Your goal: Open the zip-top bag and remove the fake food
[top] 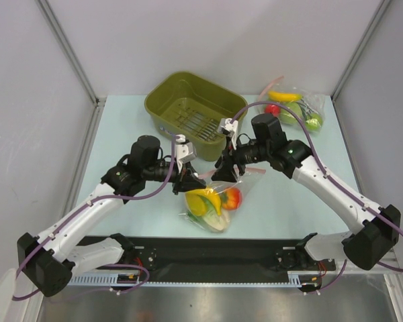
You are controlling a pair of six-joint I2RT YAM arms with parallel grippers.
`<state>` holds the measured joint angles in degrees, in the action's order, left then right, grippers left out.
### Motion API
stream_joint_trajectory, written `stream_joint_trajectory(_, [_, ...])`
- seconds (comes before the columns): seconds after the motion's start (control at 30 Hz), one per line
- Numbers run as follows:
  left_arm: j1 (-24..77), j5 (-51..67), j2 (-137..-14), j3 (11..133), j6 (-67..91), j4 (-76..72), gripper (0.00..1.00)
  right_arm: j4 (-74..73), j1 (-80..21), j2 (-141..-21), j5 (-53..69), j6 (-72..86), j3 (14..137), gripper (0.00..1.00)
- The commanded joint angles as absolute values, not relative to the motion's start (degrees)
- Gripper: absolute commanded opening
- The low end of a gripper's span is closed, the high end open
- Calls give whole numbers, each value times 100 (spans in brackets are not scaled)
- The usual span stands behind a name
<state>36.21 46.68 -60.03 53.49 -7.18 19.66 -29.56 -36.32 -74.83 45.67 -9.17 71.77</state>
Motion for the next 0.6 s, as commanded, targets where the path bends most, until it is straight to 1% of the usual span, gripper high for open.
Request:
stream_joint_trajectory(0.0, [3674,5053,-6038,5634,-888,1960,0,-2532,-3779,-7559,4650,-1028,7146,62])
stream_joint_trajectory(0.13, [3674,5150,-6064,5669,-923,2012,0,-2268,-3814,-7559,4684,-958,7093,63])
stream_joint_trajectory(0.27, [3674,5142,-6065,5704,-967,2057,0,-2101,-3823,-7637,4965,-870,7067,62])
stream_joint_trajectory(0.3, [3674,5098,-6056,5695,-967,2039,0,-2101,-3823,-7681,5053,-853,7066,60])
stream_joint_trajectory(0.33, [3674,5063,-6056,5687,-993,2030,0,-2101,-3832,-7743,5228,-835,7066,56])
stream_joint_trajectory(0.43, [3665,5019,-6056,5643,-1002,1969,0,-2153,-3832,-7839,5605,-800,7049,53])
stream_joint_trajectory(0.57, [3665,5036,-6082,5564,-1002,1872,0,-2276,-3823,-8024,6046,-782,7031,44])
